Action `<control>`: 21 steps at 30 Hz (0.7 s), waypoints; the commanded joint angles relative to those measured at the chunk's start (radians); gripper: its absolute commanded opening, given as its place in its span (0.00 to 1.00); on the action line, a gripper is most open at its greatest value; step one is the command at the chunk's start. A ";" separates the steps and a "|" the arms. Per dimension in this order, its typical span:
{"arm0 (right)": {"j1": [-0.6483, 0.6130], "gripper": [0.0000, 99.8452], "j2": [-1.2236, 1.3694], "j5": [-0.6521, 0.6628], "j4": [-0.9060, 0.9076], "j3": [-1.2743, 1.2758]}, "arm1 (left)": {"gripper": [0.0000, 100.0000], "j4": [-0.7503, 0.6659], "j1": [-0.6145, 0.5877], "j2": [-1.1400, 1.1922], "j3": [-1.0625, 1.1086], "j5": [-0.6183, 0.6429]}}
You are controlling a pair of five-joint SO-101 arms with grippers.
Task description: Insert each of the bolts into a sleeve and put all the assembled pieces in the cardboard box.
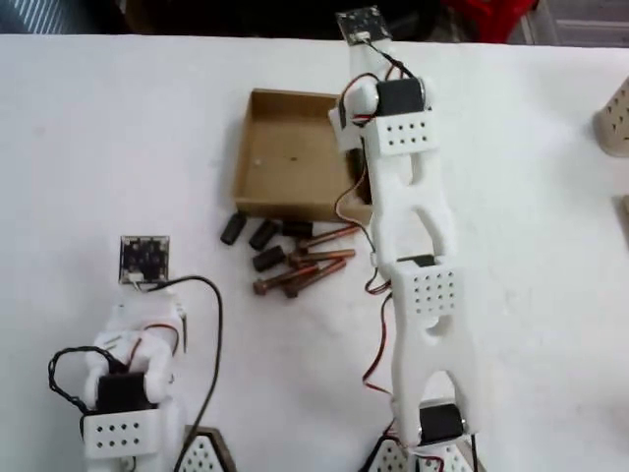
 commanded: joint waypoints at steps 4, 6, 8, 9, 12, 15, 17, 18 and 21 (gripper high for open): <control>-0.067 0.02 -0.071 0.005 0.068 -0.043 | 0.02 -0.041 -0.116 -0.012 -0.003 -0.012; -0.084 0.02 -0.096 -0.031 0.068 0.018 | 0.02 -0.041 -0.151 -0.012 -0.003 -0.012; -0.102 0.02 -0.134 -0.057 0.068 0.101 | 0.02 -0.041 -0.193 -0.012 -0.003 -0.012; -0.116 0.02 -0.159 -0.064 0.068 0.157 | 0.02 -0.041 -0.214 -0.012 -0.003 -0.014; -0.160 0.02 -0.257 -0.095 0.068 0.325 | 0.02 -0.034 -0.259 -0.012 -0.003 -0.107; -0.217 0.02 -0.358 -0.135 0.064 0.477 | 0.02 -0.032 -0.263 -0.012 -0.003 -0.193; -0.259 0.02 -0.409 -0.169 0.061 0.557 | 0.02 -0.032 -0.263 -0.012 -0.003 -0.192; -0.280 0.02 -0.427 -0.186 0.061 0.592 | 0.02 -0.032 -0.263 -0.012 -0.003 -0.193; -0.346 0.02 -0.449 -0.239 0.045 0.681 | 0.02 -0.031 -0.263 -0.012 -0.003 -0.193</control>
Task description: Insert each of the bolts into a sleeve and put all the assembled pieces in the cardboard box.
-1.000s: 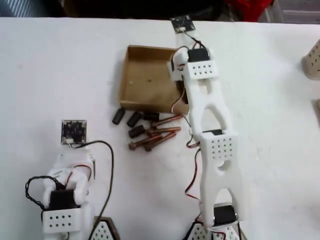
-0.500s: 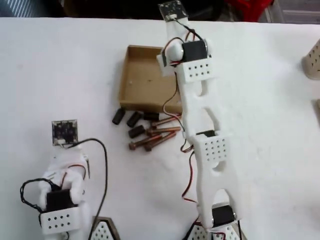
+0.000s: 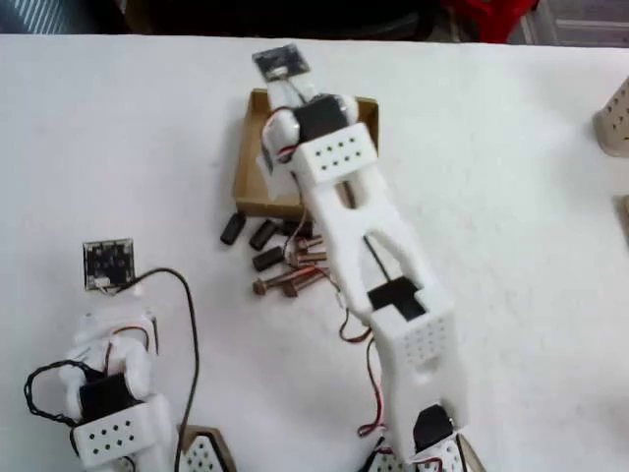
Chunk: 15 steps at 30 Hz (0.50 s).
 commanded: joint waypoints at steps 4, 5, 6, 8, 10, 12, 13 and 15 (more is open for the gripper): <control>-0.116 0.02 -0.077 -0.100 -0.022 0.137 | 0.02 -0.017 -0.010 -0.012 -0.003 -0.014; -0.124 0.02 -0.077 -0.112 -0.047 0.153 | 0.02 -0.017 -0.010 -0.012 -0.003 -0.015; -0.125 0.02 -0.077 -0.126 -0.073 0.167 | 0.02 -0.017 -0.010 -0.012 -0.003 -0.015; -0.130 0.02 -0.076 -0.161 -0.122 0.189 | 0.02 -0.017 -0.010 -0.012 -0.003 -0.015; -0.139 0.02 -0.070 -0.178 -0.176 0.213 | 0.02 -0.017 -0.010 -0.012 -0.003 -0.015; -0.151 0.02 -0.058 -0.180 -0.228 0.233 | 0.02 -0.017 -0.010 -0.012 -0.003 -0.015; -0.156 0.02 -0.050 -0.183 -0.252 0.241 | 0.02 -0.017 -0.010 -0.012 -0.003 -0.015; -0.165 0.02 -0.025 -0.184 -0.288 0.247 | 0.02 -0.017 -0.010 -0.012 -0.003 -0.015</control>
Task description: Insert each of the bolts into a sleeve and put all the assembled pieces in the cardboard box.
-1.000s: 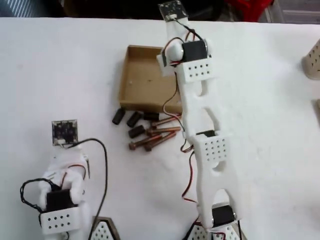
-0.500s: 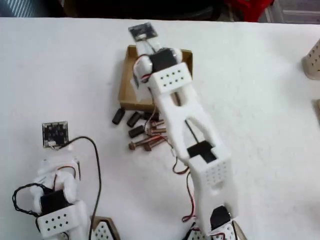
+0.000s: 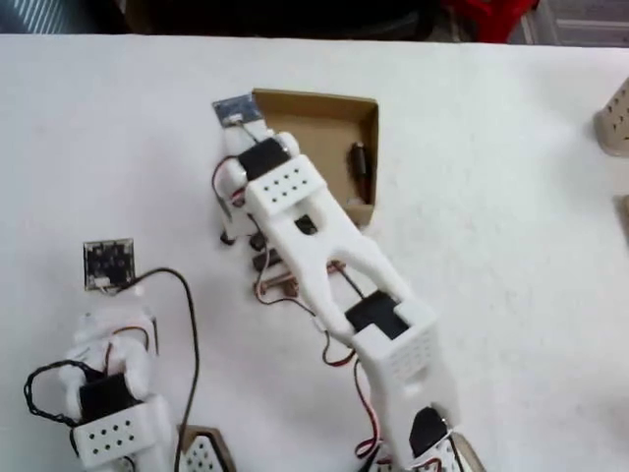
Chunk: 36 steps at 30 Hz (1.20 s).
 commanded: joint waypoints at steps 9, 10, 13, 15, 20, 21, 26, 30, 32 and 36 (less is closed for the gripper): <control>-0.059 0.10 0.104 -0.032 -0.156 -0.006 | 0.02 -0.015 -0.010 -0.012 -0.003 -0.015; -0.064 0.09 0.110 -0.032 -0.173 -0.006 | 0.02 -0.015 -0.010 -0.012 -0.003 -0.015; -0.064 0.09 0.124 -0.032 -0.242 -0.006 | 0.02 -0.014 -0.010 -0.012 -0.003 -0.015; -0.062 0.09 0.142 -0.032 -0.280 -0.006 | 0.02 -0.014 -0.010 -0.012 -0.003 -0.015; -0.056 0.09 0.208 -0.029 -0.320 -0.006 | 0.02 -0.014 -0.010 -0.012 -0.003 -0.015; -0.053 0.09 0.217 -0.029 -0.326 -0.006 | 0.02 -0.014 -0.010 -0.012 -0.003 -0.015; -0.048 0.09 0.240 -0.026 -0.332 -0.008 | 0.02 -0.014 -0.008 -0.012 -0.003 -0.015; -0.053 0.09 0.262 -0.023 -0.321 -0.008 | 0.02 -0.014 -0.008 -0.012 -0.003 -0.015; -0.053 0.09 0.263 -0.023 -0.302 -0.008 | 0.02 -0.014 -0.008 -0.012 -0.003 -0.015; -0.058 0.09 0.260 0.037 -0.257 -0.008 | 0.02 -0.014 -0.008 -0.012 -0.003 -0.015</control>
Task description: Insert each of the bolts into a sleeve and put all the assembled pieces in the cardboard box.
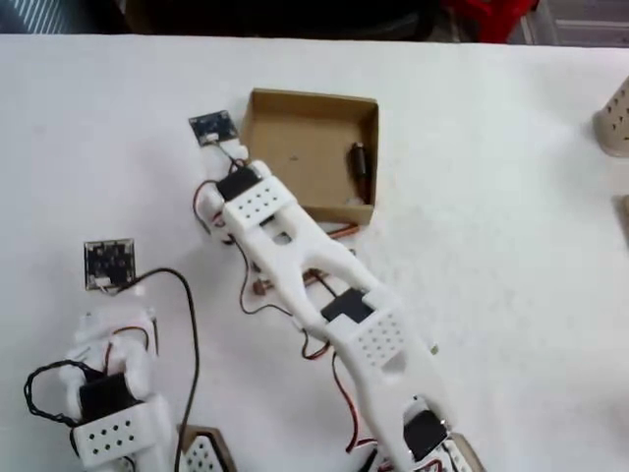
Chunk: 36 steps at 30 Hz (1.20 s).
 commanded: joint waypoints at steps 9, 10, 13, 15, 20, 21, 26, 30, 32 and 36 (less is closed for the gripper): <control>-0.019 0.09 0.013 0.124 0.022 0.008 | 0.02 -0.014 -0.008 -0.012 -0.003 -0.009; -0.019 0.09 0.013 0.129 0.012 0.008 | 0.02 -0.014 -0.008 -0.012 -0.003 -0.009; -0.015 0.09 0.002 0.132 -0.004 0.005 | 0.02 -0.014 -0.008 -0.012 -0.003 -0.009; -0.016 0.09 -0.013 0.146 0.012 -0.017 | 0.02 -0.014 -0.008 -0.012 -0.003 -0.009; -0.015 0.09 -0.048 0.209 0.087 -0.089 | 0.02 -0.014 -0.008 -0.012 -0.003 -0.009; -0.015 0.09 -0.047 0.209 0.087 -0.095 | 0.02 -0.014 -0.008 -0.012 -0.003 -0.009; -0.015 0.09 -0.010 0.210 0.071 -0.118 | 0.02 -0.014 -0.008 -0.012 -0.003 -0.009; -0.005 0.09 -0.030 0.215 0.137 -0.167 | 0.02 -0.014 -0.008 -0.012 -0.003 -0.009; -0.004 0.09 -0.056 0.215 0.196 -0.199 | 0.02 -0.014 -0.008 -0.012 -0.003 -0.009; -0.002 0.09 -0.093 0.215 0.266 -0.241 | 0.02 -0.015 -0.008 -0.012 -0.003 -0.009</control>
